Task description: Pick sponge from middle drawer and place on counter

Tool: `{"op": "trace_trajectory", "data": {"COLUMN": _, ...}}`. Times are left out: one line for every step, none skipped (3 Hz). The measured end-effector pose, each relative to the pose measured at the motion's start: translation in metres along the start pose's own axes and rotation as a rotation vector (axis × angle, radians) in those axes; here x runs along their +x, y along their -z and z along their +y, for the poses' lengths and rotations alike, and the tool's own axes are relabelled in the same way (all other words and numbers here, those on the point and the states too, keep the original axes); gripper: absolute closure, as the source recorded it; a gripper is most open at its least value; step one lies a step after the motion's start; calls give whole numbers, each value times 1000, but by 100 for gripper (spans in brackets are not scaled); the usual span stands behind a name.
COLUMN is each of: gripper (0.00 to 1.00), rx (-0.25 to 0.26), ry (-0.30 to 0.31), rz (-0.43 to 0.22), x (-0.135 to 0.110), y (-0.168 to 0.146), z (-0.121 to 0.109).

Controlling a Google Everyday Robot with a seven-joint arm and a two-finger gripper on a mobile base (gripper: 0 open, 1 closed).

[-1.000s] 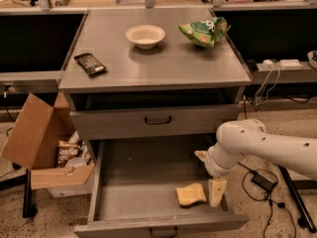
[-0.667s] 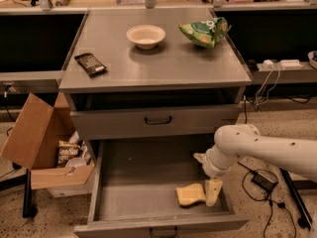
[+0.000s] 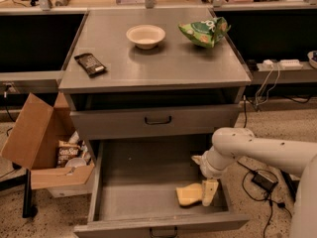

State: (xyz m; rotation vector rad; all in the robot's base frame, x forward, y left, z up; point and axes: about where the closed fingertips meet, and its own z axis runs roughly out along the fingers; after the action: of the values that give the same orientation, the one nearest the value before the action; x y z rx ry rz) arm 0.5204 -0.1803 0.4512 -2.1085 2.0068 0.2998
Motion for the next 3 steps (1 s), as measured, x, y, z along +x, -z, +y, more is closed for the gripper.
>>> {"op": "trace_trajectory", "data": {"gripper": 0, "rx": 16, "ry": 15, "rz": 2, "x": 6, "y": -24, "z": -9}}
{"op": "trace_trajectory", "data": {"gripper": 0, "rx": 18, "ry": 42, "rz": 13, "x": 11, "y": -51, "z": -18}}
{"op": "trace_trajectory", "data": {"gripper": 0, "rx": 11, "ry": 67, "rz": 25, "x": 14, "y": -81, "z": -24}}
